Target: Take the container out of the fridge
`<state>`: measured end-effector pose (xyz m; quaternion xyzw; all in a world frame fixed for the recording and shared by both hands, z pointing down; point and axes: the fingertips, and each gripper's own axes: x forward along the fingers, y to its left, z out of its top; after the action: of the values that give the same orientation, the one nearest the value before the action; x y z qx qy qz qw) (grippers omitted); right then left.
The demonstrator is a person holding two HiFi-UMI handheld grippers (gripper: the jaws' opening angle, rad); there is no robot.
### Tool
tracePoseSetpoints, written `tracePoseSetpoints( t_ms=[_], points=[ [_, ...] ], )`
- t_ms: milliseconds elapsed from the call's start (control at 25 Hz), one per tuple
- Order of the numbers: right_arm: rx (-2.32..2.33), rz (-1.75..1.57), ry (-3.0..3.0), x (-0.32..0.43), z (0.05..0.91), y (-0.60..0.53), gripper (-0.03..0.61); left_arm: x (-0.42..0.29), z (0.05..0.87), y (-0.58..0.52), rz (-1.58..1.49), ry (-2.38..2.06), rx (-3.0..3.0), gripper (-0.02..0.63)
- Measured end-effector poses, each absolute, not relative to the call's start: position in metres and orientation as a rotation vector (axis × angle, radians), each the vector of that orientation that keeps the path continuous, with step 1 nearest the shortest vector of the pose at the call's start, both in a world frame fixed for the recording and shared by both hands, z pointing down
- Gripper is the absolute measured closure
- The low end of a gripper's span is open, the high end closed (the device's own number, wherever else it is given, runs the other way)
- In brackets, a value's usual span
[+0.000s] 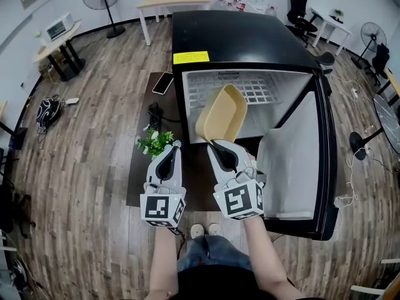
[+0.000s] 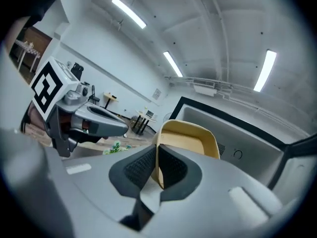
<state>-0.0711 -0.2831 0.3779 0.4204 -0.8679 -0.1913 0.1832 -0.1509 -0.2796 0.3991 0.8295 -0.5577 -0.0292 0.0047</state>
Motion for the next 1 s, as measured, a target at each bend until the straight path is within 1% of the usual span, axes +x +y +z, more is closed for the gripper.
tracePoseSetpoints(
  t_ms=[240,480,1000],
  points=[
    [1.339,-0.559,-2.575,-0.055,0.364,-0.266,0.551,-0.159,0.394,-0.275,-0.082,-1.785,2.593,0.607],
    [1.588,-0.449,-2.68,-0.024,0.354,-0.265,0.552,-0.18,0.384,-0.273,-0.083,-1.864,2.57,0.607],
    [1.722,-0.29,-2.71,0.007,0.375,-0.257,0.552,-0.188,0.376,-0.272,-0.083,-1.909,2.563,0.607]
  ],
)
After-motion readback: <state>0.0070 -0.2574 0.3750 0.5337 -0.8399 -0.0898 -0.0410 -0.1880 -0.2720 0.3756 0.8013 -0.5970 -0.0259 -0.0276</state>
